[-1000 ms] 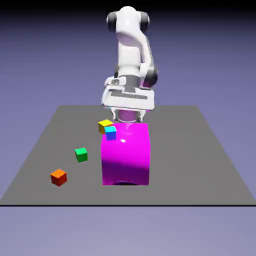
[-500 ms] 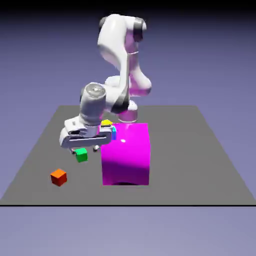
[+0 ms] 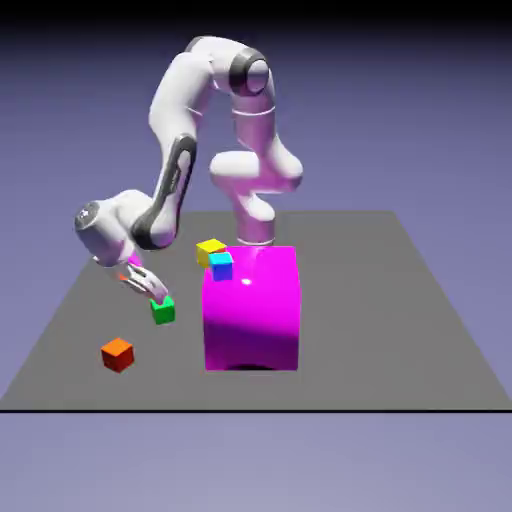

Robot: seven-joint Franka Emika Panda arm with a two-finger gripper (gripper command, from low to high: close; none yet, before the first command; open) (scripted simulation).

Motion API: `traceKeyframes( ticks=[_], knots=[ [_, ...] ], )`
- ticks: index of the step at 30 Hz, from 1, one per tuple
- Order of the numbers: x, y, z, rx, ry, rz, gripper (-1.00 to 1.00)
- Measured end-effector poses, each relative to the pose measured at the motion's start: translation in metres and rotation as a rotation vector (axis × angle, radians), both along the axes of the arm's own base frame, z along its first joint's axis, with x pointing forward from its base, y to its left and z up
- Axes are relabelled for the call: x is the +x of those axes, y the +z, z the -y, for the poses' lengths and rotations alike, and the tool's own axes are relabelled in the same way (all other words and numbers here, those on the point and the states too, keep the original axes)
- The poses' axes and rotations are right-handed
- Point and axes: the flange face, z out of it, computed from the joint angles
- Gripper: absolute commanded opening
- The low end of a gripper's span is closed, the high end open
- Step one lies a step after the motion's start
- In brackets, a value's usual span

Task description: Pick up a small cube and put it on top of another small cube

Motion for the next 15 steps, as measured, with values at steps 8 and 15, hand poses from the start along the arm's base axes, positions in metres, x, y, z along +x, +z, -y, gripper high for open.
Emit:
traceKeyframes(
  ticks=[8, 15],
  knots=[
    [-0.018, -0.067, -0.020, 0.000, -0.057, -0.002, -1.00],
    [0.029, 0.014, -0.009, -0.021, -0.010, 0.082, -1.00]
  ],
)
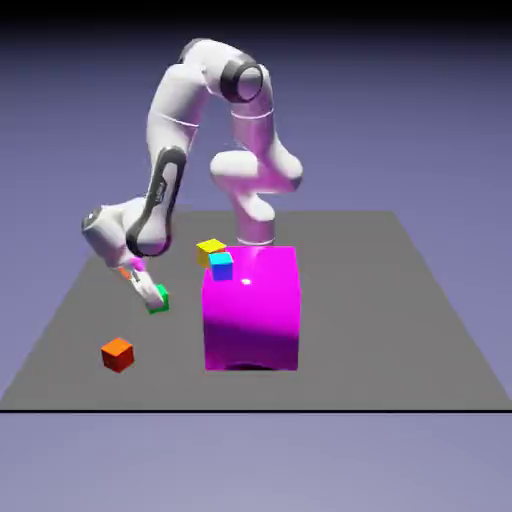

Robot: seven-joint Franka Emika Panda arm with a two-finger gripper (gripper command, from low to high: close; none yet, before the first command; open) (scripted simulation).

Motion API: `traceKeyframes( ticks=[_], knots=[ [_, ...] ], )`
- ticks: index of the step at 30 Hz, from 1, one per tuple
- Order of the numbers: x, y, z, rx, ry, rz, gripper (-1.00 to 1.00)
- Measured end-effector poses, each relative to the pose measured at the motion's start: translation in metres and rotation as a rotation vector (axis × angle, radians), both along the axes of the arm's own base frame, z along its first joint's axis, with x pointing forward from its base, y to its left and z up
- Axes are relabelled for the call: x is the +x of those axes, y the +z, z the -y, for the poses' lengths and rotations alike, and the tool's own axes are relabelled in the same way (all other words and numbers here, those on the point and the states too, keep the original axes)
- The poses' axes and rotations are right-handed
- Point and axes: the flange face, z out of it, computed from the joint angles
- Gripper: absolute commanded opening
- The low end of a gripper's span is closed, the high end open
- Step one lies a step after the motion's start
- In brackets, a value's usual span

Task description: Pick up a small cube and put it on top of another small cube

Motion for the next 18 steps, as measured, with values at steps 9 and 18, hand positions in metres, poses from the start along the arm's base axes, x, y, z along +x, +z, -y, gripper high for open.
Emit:
traceKeyframes(
  ticks=[9, 18],
  knots=[
    [0.171, 0.160, -0.156, 0.018, 0.524, 0.404, -1.00],
    [0.141, 0.269, -0.252, -0.006, 1.043, 0.272, -1.00]
  ],
)
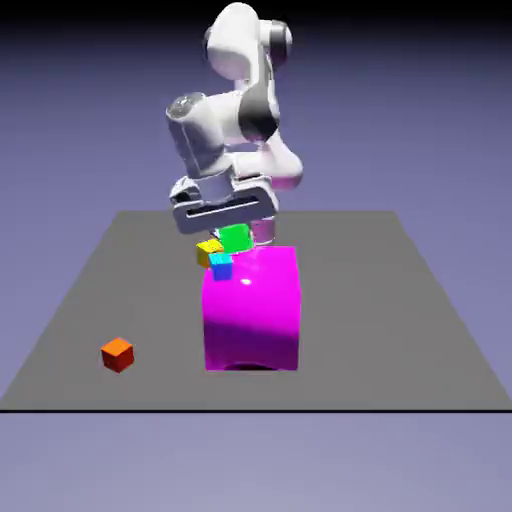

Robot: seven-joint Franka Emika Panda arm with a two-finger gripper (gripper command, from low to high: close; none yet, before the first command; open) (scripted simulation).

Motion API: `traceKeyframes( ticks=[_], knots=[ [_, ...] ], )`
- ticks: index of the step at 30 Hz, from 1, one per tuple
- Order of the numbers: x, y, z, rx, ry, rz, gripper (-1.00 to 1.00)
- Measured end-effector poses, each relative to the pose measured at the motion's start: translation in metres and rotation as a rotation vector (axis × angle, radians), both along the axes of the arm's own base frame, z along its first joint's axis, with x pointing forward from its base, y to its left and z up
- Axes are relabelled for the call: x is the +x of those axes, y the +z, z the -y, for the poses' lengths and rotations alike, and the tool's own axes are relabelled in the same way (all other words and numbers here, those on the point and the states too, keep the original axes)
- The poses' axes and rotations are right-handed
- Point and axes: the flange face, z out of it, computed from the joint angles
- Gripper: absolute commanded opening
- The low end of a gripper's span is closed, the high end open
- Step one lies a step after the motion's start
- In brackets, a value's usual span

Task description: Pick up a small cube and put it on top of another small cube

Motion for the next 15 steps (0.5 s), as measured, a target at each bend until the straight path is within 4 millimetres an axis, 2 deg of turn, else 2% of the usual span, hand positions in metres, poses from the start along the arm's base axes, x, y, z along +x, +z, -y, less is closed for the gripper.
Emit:
traceKeyframes(
  ticks=[5, 6, 7, 11, 12, 14, 15],
  knots=[
    [-0.042, -0.009, 0.039, -0.169, 0.032, -0.228, -1.00],
    [-0.051, -0.021, 0.056, -0.186, 0.005, -0.287, -1.00],
    [-0.051, -0.021, 0.056, -0.186, 0.005, -0.287, -1.00],
    [-0.068, -0.073, 0.056, -0.186, 0.004, -0.288, -1.00],
    [-0.074, -0.086, 0.055, -0.185, 0.004, -0.287, 1.00],
    [-0.074, -0.086, 0.055, -0.187, 0.005, -0.287, 1.00],
    [-0.068, -0.073, 0.056, -0.188, 0.005, -0.288, 1.00]
  ],
)
